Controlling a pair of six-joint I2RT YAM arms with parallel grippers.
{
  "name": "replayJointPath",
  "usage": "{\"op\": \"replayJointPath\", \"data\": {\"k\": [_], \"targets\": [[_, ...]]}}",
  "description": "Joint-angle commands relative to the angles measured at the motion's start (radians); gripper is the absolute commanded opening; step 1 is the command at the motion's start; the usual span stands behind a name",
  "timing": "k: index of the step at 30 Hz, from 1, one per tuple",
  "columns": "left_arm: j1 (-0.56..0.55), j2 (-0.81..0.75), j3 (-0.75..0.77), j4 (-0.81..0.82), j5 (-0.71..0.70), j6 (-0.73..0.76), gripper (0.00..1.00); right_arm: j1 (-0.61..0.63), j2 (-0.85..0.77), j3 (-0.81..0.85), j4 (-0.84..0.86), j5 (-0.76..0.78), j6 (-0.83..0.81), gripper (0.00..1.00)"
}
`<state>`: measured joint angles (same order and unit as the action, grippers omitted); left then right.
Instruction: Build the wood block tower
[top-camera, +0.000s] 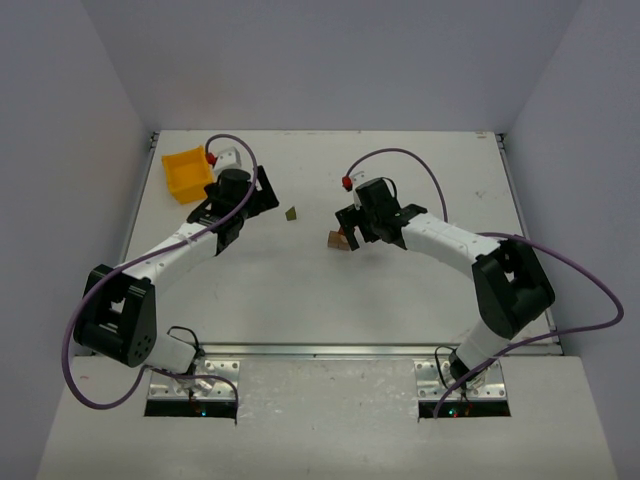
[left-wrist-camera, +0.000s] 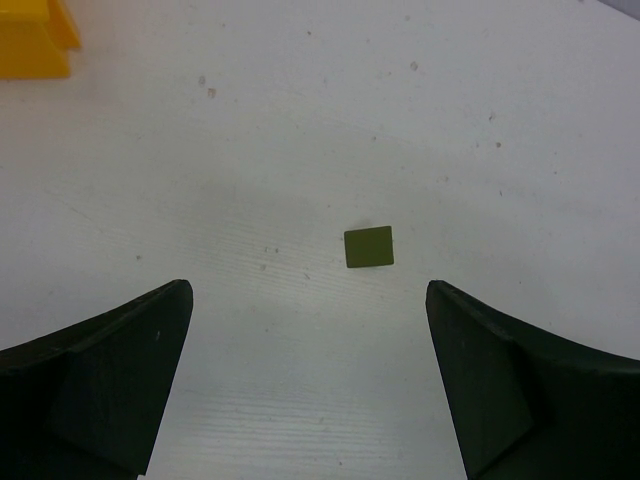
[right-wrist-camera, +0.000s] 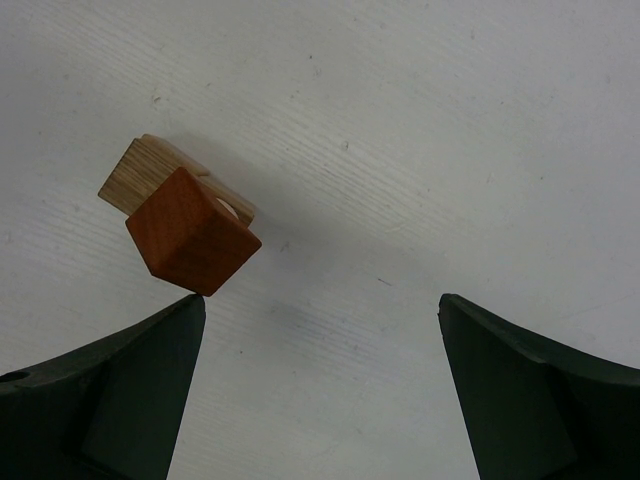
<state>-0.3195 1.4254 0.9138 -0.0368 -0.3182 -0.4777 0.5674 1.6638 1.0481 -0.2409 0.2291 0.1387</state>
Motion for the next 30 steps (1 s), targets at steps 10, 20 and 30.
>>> {"op": "replayJointPath", "data": {"k": [10, 20, 30], "targets": [[0.011, 0.037, 0.056, 0.024, 0.101, 0.02, 1.0, 0.007, -0.14, -0.039, 0.004, -0.055, 0.042, 0.99], [0.005, 0.257, 0.25, -0.094, 0.338, 0.008, 1.0, 0.008, -0.415, -0.229, 0.029, -0.025, 0.124, 0.99], [-0.083, 0.553, 0.564, -0.323, 0.154, -0.045, 0.88, 0.008, -0.461, -0.295, -0.002, 0.103, 0.177, 0.99]]}}
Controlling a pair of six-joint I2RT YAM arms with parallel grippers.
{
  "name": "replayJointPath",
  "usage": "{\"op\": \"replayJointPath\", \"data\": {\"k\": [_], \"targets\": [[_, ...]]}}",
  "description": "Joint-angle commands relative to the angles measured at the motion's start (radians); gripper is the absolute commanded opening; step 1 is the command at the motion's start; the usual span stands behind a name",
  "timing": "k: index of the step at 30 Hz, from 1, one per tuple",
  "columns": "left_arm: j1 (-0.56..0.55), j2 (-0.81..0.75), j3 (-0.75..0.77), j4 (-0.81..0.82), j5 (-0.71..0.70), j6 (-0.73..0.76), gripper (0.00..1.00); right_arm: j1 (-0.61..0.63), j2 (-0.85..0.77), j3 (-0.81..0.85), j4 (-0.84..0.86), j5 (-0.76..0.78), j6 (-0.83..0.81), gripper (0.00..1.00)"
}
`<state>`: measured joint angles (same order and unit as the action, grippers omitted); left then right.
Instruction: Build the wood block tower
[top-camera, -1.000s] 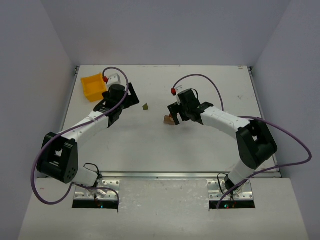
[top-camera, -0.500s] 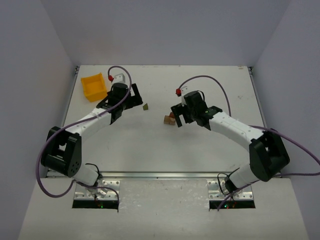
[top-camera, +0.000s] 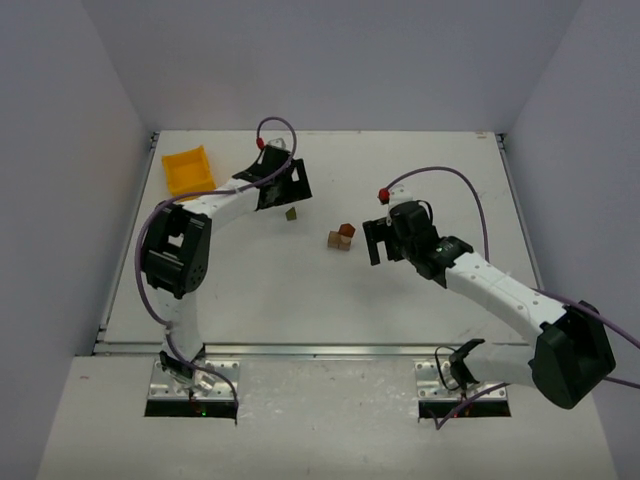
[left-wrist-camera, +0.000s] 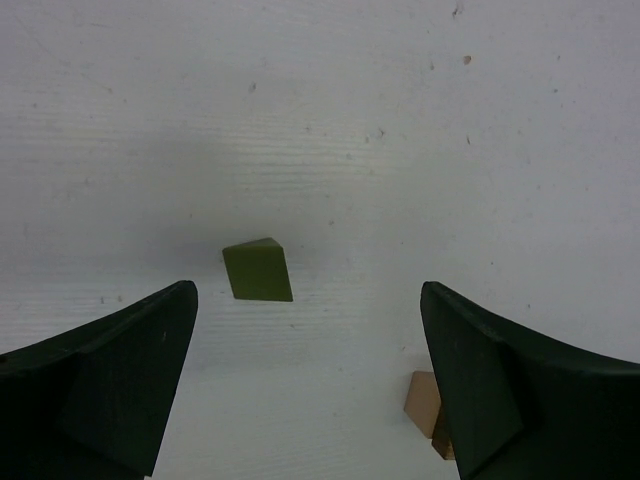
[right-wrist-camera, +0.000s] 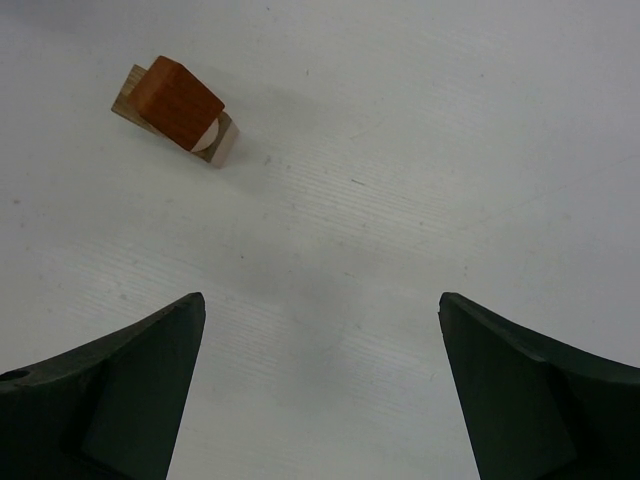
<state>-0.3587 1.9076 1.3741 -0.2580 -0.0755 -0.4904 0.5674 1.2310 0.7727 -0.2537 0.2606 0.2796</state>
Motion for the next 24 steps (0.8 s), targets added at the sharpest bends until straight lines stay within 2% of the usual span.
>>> {"op": "replayJointPath", "data": {"k": [1, 8, 9, 13, 24], "targets": [[-0.051, 0.093, 0.146, -0.127, -0.115, -0.04, 0.83, 0.008, -0.031, -0.026, 0.013, 0.078, 0.038, 0.99], [-0.113, 0.189, 0.256, -0.262, -0.274, -0.057, 0.65, 0.007, -0.046, -0.05, 0.02, 0.143, 0.044, 0.99], [-0.117, 0.202, 0.272, -0.286, -0.3, -0.071, 0.59, 0.006, -0.047, -0.053, 0.022, 0.143, 0.044, 0.99], [-0.125, 0.225, 0.297, -0.311, -0.331, -0.085, 0.47, 0.006, -0.054, -0.061, 0.023, 0.15, 0.046, 0.99], [-0.137, 0.27, 0.355, -0.359, -0.395, -0.092, 0.38, 0.006, -0.072, -0.074, 0.022, 0.179, 0.044, 0.99]]}}
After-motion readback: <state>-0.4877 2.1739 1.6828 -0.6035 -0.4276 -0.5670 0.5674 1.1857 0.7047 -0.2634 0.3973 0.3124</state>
